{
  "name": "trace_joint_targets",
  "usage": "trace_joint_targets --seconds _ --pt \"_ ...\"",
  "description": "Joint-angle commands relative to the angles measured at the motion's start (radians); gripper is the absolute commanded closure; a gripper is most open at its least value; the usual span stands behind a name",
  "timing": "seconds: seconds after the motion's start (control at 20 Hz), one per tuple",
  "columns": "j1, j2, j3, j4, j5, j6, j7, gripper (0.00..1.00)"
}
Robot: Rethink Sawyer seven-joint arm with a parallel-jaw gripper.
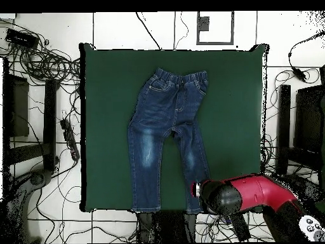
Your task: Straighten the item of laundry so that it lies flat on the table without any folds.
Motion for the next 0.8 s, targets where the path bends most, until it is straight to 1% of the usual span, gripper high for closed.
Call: trace_joint_targets --seconds 0.05,0.35,0.5,0.65,0.75,0.8 --pt "0.097 0.074 0.023 -0.145 -0.088 -0.005 -0.131 1.00" --pt "0.123 0.109 -0.014 -0.175 -0.089 0.087 -0.160 1.00" --pt "0.127 0.139 -0.025 -0.192 -0.090 0.096 -0.166 1.00" --pt "0.127 0.179 -0.029 -0.202 -0.064 0.147 -0.201 1.00" --pt "0.133 0.192 -0.034 -0.211 -0.045 0.206 -0.229 1.00" --pt "0.133 0.194 -0.034 -0.212 -0.040 0.216 -0.231 1.00"
